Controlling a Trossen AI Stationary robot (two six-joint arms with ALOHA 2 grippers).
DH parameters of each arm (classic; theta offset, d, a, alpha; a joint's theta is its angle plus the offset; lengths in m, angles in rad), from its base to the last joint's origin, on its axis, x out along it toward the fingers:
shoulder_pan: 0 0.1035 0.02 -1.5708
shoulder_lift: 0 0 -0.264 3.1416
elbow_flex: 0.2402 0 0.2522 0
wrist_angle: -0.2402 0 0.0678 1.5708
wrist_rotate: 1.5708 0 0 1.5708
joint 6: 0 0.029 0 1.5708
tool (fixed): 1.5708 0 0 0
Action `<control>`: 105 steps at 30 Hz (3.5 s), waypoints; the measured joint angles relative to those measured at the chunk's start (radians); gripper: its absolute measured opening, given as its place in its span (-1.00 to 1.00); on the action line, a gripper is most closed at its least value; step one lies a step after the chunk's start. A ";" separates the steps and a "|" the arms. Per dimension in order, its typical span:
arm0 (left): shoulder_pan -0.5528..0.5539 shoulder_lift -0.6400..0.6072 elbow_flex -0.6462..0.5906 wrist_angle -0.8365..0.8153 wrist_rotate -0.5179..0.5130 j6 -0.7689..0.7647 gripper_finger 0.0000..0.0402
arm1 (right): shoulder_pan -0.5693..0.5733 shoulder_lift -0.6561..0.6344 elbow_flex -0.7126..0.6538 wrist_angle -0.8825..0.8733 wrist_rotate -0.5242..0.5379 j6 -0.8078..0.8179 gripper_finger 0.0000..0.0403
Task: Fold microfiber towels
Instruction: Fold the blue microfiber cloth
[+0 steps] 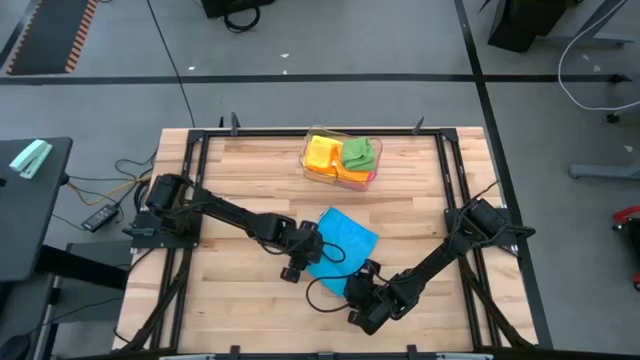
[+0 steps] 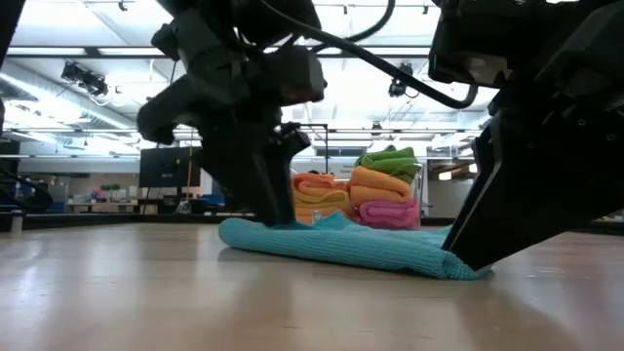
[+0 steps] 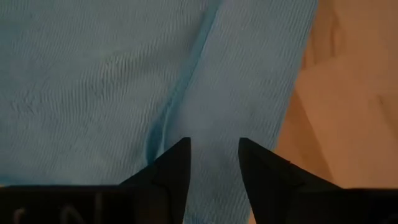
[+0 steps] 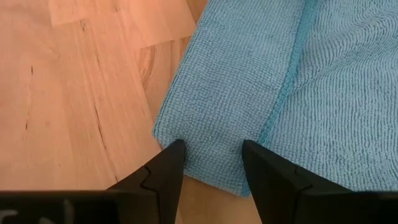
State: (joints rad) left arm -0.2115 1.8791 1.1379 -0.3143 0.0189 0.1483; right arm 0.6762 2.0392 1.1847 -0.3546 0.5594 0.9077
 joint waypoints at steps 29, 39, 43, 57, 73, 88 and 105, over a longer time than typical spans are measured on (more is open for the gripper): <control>-0.212 -0.001 0.000 -0.156 -0.456 0.305 0.17 | 0.002 0.003 -0.001 0.015 0.033 -0.004 -0.14; -0.221 0.053 0.004 -0.142 -0.541 0.309 0.19 | 0.003 0.003 -0.001 0.031 0.033 -0.001 -0.14; -0.220 0.055 0.003 -0.141 -0.544 0.309 0.11 | 0.003 0.003 -0.001 0.032 0.032 -0.003 -0.14; -0.207 0.059 0.000 -0.145 -0.544 0.314 -0.35 | 0.003 0.003 -0.001 0.040 0.031 -0.013 -0.14; -0.205 0.061 0.053 -0.234 -0.463 0.202 -0.87 | 0.016 -0.115 -0.001 -0.010 0.017 -0.015 -0.14; -0.177 0.058 0.275 -0.485 -0.255 -0.001 -0.83 | 0.020 -0.058 0.000 0.321 0.244 -0.321 -0.14; -0.174 0.058 0.285 -0.530 -0.235 -0.116 -0.87 | 0.016 0.047 0.000 0.434 0.276 -0.288 -0.14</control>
State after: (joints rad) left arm -0.3859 1.9373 1.4227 -0.8440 -0.2158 0.0326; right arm 0.6926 2.0865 1.1847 0.0795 0.8359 0.6198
